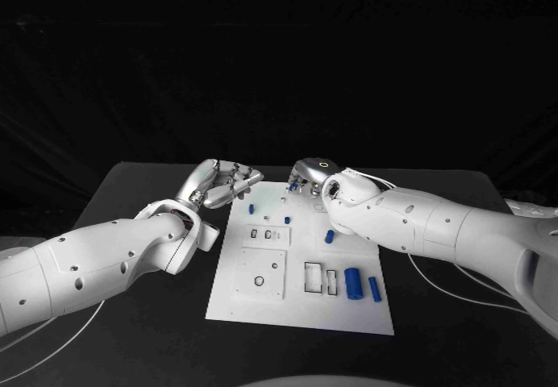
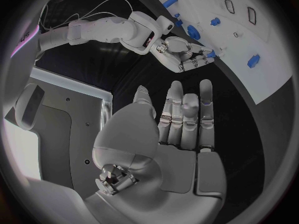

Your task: Assemble the parts on the task board

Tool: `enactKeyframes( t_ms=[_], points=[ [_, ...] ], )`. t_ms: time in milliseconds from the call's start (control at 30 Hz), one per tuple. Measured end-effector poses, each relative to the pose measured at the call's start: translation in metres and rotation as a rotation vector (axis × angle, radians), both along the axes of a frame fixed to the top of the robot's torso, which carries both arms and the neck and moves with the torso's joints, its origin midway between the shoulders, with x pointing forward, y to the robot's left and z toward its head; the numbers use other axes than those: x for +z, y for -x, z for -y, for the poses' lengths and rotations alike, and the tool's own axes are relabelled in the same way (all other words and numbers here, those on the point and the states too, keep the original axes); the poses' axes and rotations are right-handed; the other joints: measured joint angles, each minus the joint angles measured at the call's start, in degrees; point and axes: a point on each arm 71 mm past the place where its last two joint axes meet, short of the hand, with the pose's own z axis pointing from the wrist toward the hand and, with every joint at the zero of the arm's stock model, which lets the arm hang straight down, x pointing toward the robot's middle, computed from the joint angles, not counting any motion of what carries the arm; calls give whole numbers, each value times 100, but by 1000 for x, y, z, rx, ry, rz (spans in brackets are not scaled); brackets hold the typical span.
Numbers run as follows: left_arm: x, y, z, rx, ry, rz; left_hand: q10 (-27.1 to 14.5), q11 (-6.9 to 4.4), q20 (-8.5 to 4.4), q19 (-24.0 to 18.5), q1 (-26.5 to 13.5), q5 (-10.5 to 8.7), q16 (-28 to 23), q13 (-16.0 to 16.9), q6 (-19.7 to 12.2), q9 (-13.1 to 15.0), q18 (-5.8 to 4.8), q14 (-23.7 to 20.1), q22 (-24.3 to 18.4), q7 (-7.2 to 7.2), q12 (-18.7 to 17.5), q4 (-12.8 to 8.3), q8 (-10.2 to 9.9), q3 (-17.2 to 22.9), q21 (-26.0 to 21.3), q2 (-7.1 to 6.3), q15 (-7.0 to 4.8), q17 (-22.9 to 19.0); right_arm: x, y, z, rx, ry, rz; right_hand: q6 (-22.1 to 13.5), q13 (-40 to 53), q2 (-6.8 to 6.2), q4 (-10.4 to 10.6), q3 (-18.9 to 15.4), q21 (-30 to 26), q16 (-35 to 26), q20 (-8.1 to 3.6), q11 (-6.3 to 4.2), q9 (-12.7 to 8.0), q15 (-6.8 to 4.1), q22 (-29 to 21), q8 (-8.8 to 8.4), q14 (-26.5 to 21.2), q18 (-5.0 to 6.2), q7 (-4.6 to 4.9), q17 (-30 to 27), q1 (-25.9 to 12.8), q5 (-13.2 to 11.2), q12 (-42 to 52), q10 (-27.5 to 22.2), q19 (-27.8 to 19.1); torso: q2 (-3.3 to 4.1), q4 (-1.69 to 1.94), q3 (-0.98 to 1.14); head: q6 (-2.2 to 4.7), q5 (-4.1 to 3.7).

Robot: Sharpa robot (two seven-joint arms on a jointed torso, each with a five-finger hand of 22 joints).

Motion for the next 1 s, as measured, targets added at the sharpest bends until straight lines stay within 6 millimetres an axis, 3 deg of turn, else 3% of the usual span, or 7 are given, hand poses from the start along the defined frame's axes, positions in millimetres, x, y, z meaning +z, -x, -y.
enactKeyframes(
  t_ms=[467,1000],
  points=[
    [2,1,0,-3,3,3,0,0,0,0,0,0,-28,-6,0,-1,0,0,1,0,0,0,0,0,-29,0,0,-10,-1,-3,-3,1,2,6,-5,1,1,17,15,0,0,0,-12,0,22,-1,1,-22,0,2,-1,1,17,-28,12,0,5,-1,-1,-26,13],
    [8,0,-3,1,3,12,-19,20,0,0,22,0,-66,-14,-21,4,0,-40,-4,21,-21,0,0,0,-35,22,-1,-38,3,-2,-5,10,-10,13,-27,0,-15,24,55,0,0,0,-13,5,22,4,-23,-21,0,4,-2,15,12,-51,13,0,77,37,-13,-40,9]
  ],
)
